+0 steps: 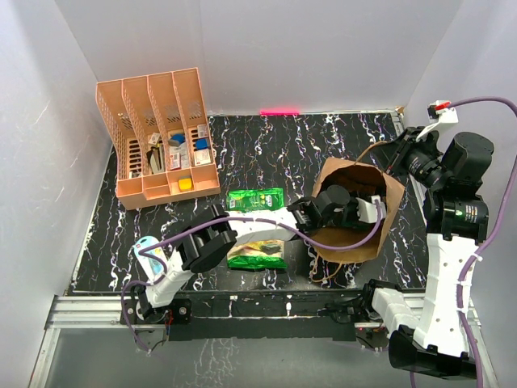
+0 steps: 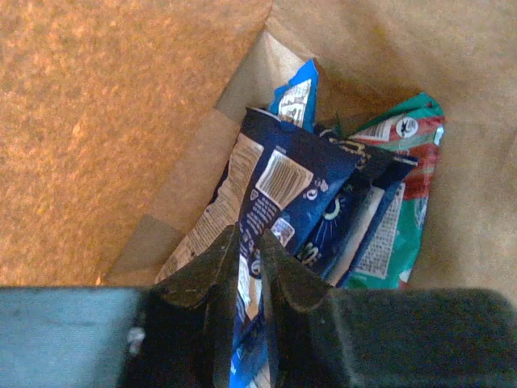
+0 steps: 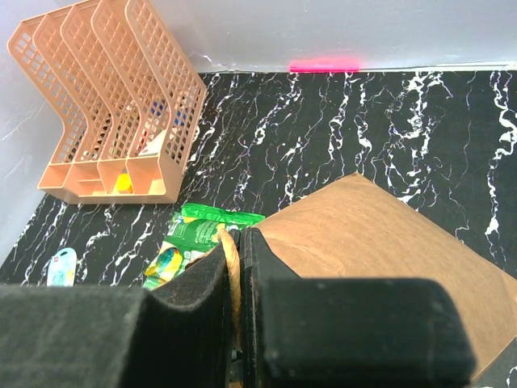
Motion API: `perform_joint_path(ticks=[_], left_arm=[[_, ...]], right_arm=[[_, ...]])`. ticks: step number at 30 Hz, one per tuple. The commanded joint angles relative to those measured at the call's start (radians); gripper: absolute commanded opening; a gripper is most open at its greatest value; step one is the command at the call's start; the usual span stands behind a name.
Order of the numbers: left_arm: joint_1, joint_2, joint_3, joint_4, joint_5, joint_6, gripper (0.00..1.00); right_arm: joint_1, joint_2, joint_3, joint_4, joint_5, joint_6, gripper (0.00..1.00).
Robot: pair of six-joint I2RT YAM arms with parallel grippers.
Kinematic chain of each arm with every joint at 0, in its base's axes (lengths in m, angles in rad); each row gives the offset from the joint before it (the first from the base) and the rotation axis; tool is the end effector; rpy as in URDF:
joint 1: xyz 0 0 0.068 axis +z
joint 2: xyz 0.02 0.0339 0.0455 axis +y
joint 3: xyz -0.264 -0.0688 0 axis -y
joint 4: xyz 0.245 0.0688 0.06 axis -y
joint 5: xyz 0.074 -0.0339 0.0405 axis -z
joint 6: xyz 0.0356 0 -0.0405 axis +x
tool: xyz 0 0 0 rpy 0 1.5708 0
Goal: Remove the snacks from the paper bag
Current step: Take out the snack from the paper bag.
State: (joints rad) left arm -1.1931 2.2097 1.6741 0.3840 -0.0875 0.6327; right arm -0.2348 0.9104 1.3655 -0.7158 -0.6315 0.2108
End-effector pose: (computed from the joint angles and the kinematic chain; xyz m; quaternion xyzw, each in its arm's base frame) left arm 0.1972 -0.4887 0.2355 0.5823 0.4860 -0.1481 0.6347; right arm 0.1518 -0.0147 0.4571 -0.0179 0.7770 0.2393 0.5820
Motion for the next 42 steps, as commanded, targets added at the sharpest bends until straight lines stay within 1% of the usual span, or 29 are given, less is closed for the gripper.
perform_joint_path(ticks=[1,14,18,26,27,28,33,37,40,41,42], left_arm=[[0.005,0.021,0.091,-0.015,0.079,-0.027,0.16],[0.023,0.051,0.096,-0.061,0.143,-0.053,0.24],[0.031,0.087,0.135,-0.092,0.120,-0.046,0.24],[0.046,0.157,0.206,-0.092,0.050,-0.021,0.26],[0.047,0.166,0.217,-0.094,0.043,-0.018,0.28],[0.047,0.173,0.225,-0.088,0.032,-0.013,0.32],[0.050,0.204,0.261,-0.060,-0.027,0.019,0.35],[0.055,0.218,0.284,-0.017,-0.105,0.049,0.40],[0.068,0.247,0.332,-0.037,-0.105,0.066,0.39],[0.072,0.256,0.343,-0.041,-0.101,0.070,0.38],[0.076,0.266,0.357,-0.049,-0.100,0.070,0.35]], right_arm=[[0.006,-0.007,0.053,0.053,-0.017,-0.001,0.08],[0.005,-0.008,0.056,0.052,-0.013,-0.004,0.08],[0.005,-0.008,0.057,0.053,-0.016,-0.004,0.08],[0.005,-0.010,0.060,0.050,-0.014,-0.006,0.08],[0.005,-0.010,0.060,0.050,-0.013,-0.007,0.08],[0.006,-0.011,0.060,0.049,-0.012,-0.007,0.08],[0.006,-0.007,0.064,0.045,-0.008,-0.011,0.08],[0.006,-0.005,0.070,0.042,-0.008,-0.011,0.08],[0.008,-0.001,0.072,0.042,-0.008,-0.011,0.08],[0.008,0.000,0.072,0.042,-0.007,-0.012,0.08],[0.008,0.001,0.073,0.042,-0.007,-0.013,0.08]])
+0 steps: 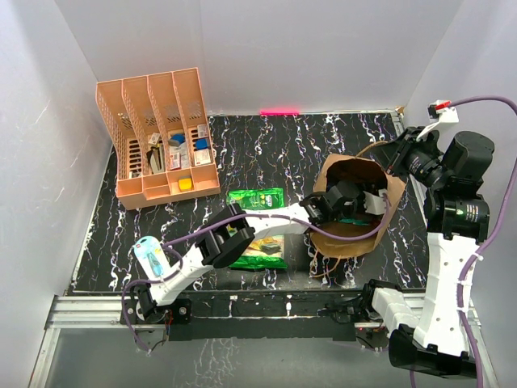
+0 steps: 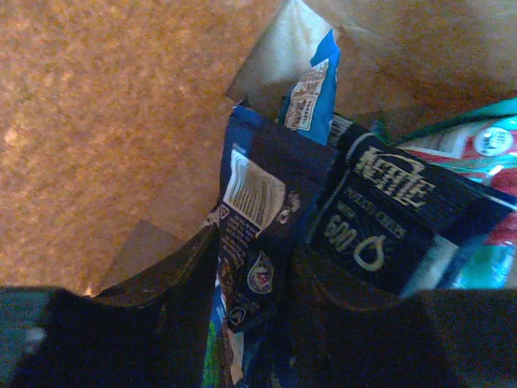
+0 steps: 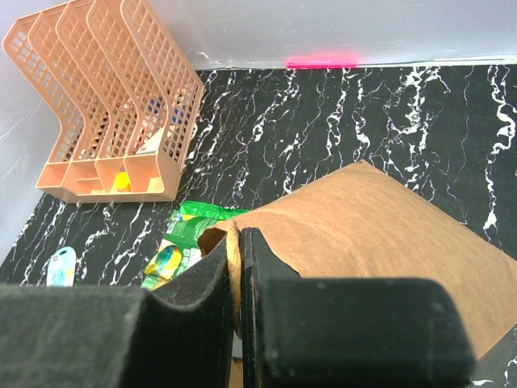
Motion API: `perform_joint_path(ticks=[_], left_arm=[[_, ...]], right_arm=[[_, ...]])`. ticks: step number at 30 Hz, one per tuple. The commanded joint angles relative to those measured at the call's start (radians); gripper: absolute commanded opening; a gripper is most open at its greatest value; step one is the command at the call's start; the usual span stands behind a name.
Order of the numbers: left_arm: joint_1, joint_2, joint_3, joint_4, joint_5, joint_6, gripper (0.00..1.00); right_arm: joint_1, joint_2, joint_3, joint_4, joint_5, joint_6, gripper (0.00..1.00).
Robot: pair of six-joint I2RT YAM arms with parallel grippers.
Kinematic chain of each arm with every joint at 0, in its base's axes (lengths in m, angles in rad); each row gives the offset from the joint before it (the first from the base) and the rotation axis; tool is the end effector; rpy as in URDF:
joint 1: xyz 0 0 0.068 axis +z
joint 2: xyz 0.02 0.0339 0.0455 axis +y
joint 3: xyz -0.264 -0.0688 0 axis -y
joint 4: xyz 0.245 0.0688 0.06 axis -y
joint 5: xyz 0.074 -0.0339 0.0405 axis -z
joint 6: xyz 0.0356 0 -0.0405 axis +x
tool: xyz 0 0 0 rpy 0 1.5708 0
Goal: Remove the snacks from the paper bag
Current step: Take out the snack from the paper bag.
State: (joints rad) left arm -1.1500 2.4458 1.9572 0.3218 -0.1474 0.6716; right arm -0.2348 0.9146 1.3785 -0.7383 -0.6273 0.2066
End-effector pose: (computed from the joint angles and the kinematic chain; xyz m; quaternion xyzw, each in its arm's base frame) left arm 0.2396 -0.5225 0.2026 0.5724 0.5044 -0.0980 0.6390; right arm 0.1509 -0.0146 0.4581 -0.0158 0.7807 0.2378 0.5777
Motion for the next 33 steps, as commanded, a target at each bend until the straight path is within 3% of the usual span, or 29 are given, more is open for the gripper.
perform_joint_path(ticks=[1,10,19,33], left_arm=[[0.037,0.039,0.090,-0.001,-0.039,0.028,0.30],[0.028,-0.056,0.050,-0.040,-0.022,0.044,0.00],[-0.022,-0.299,-0.249,0.078,-0.040,0.064,0.00],[-0.103,-0.541,-0.411,-0.001,-0.037,0.015,0.00]], right_arm=[[0.007,-0.002,0.060,0.065,-0.011,-0.007,0.08],[0.009,-0.005,0.048,0.072,0.008,-0.015,0.08],[0.010,-0.021,0.035,0.071,0.035,-0.024,0.08],[0.010,-0.034,0.020,0.078,0.041,-0.020,0.08]])
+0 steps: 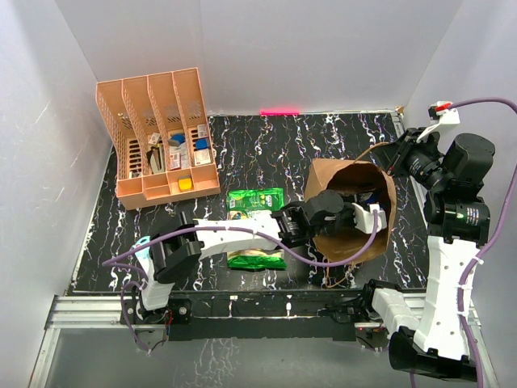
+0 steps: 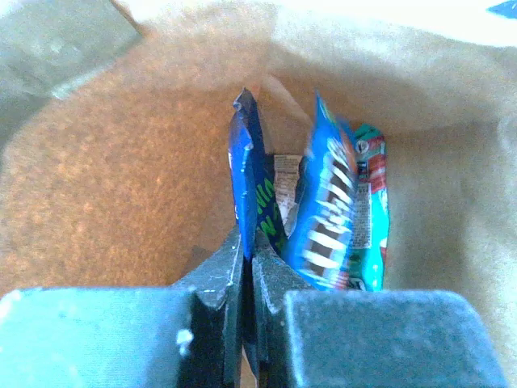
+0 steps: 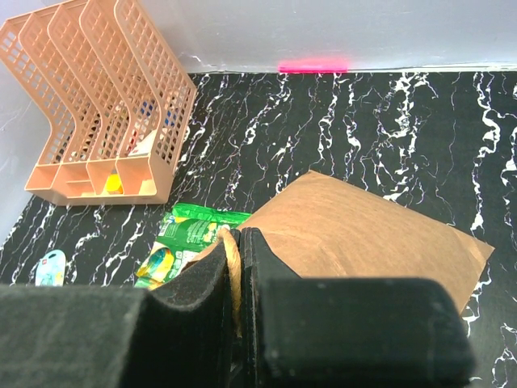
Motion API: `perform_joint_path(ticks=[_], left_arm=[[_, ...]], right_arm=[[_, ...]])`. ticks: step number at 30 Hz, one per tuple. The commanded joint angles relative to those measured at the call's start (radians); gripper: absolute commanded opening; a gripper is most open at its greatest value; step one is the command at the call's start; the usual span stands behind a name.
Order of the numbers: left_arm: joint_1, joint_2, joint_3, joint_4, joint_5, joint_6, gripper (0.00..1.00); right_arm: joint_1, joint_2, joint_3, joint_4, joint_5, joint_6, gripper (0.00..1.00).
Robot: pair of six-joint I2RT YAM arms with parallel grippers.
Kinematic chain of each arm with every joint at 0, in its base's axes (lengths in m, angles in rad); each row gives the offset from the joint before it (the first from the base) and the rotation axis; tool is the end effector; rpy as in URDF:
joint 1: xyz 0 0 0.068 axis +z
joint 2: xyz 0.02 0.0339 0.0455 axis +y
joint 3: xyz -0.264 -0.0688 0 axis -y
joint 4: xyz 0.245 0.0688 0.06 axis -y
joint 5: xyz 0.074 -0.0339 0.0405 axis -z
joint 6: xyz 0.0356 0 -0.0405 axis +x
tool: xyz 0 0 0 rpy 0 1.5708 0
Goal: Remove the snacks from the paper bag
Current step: Take out the snack from the paper bag.
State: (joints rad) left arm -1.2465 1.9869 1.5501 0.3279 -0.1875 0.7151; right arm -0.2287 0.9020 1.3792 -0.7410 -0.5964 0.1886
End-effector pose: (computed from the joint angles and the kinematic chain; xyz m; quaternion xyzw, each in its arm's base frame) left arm 0.1600 -0.4552 0.2939 0.5812 0.4643 -0.1073 0.6596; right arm 0.1470 -0.0137 0.4595 -0.0175 0.7795 0.2216 0.5857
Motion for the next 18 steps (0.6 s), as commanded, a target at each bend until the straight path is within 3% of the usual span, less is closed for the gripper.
perform_joint_path(ticks=[1,9,18], left_arm=[[-0.007,-0.075,0.001,-0.009,-0.002,-0.022,0.00],[0.011,0.059,0.108,-0.078,-0.028,0.021,0.00],[0.012,-0.091,0.125,-0.189,0.038,-0.184,0.00]], right_arm=[[0.005,-0.022,0.018,0.083,0.010,-0.002,0.08],[0.005,-0.019,0.031,0.076,0.008,-0.001,0.08],[0.005,-0.017,0.018,0.086,0.015,-0.002,0.08]])
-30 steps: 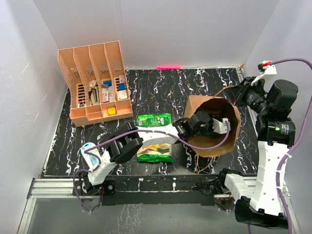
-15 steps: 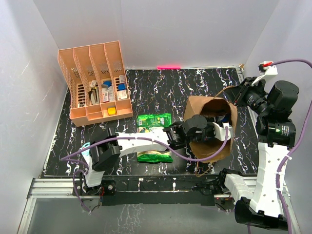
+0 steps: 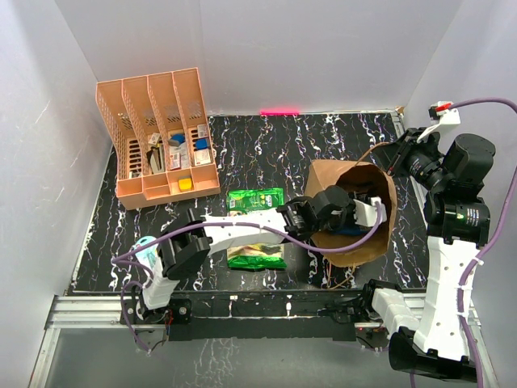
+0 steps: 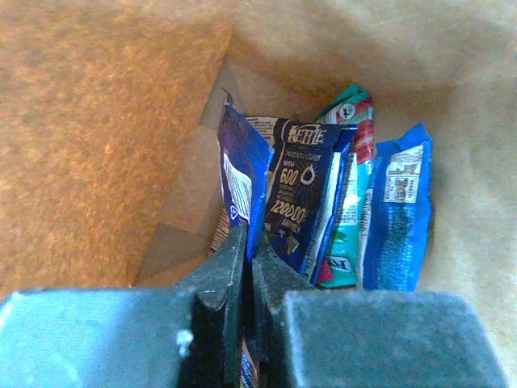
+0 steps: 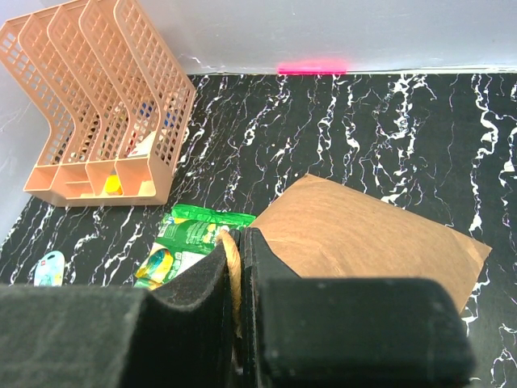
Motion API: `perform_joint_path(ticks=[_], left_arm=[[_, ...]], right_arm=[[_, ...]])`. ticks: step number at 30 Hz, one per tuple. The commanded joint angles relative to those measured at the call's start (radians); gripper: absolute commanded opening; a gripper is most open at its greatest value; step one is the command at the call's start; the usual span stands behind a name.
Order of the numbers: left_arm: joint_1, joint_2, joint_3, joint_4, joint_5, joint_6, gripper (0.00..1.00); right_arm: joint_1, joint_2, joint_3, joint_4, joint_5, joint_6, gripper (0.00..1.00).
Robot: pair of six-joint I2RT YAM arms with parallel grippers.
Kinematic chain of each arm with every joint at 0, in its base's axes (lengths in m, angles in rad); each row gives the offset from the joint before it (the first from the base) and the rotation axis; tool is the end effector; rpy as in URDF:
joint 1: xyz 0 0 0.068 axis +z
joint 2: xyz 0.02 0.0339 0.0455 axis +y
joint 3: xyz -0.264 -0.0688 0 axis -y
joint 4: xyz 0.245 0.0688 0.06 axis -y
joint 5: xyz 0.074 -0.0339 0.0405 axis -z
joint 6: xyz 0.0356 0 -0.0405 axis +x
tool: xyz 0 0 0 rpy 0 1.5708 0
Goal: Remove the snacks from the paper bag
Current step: Take out the snack from the paper bag, then place the snack at the center of the board.
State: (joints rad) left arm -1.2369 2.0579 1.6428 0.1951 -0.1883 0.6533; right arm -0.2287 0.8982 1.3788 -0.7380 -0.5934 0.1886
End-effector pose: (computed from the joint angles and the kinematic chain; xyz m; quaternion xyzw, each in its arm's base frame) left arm 0.1696 -0.4686 0.2791 0.5954 0.5027 -0.1088 0.6172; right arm 0.1459 -0.0135 0.4601 -0.0177 0.7780 0.2198 0.5884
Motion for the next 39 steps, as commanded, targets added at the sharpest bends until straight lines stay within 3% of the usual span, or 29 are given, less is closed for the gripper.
perform_joint_path(ticks=[1,12,21,27,31,39], left_arm=[[0.002,-0.192,0.024,-0.073,0.045,-0.147,0.00],[0.000,-0.559,-0.035,-0.203,0.160,-0.409,0.00],[0.001,-0.820,-0.028,-0.431,0.059,-0.486,0.00],[0.000,-0.928,-0.091,-0.622,-0.115,-0.426,0.00],[0.001,-0.959,-0.212,-0.720,-0.211,-0.340,0.00],[0.001,-0.881,-0.441,-0.672,-0.310,-0.117,0.00]], right_arm=[[0.005,-0.013,0.017,0.084,0.013,0.000,0.08],[0.004,-0.018,0.008,0.090,0.026,-0.001,0.08],[0.005,-0.024,-0.009,0.104,0.018,-0.001,0.08],[0.005,-0.027,-0.018,0.110,0.015,-0.001,0.08],[0.005,-0.027,-0.022,0.113,0.013,-0.002,0.08],[0.008,-0.021,-0.015,0.105,0.016,-0.005,0.08]])
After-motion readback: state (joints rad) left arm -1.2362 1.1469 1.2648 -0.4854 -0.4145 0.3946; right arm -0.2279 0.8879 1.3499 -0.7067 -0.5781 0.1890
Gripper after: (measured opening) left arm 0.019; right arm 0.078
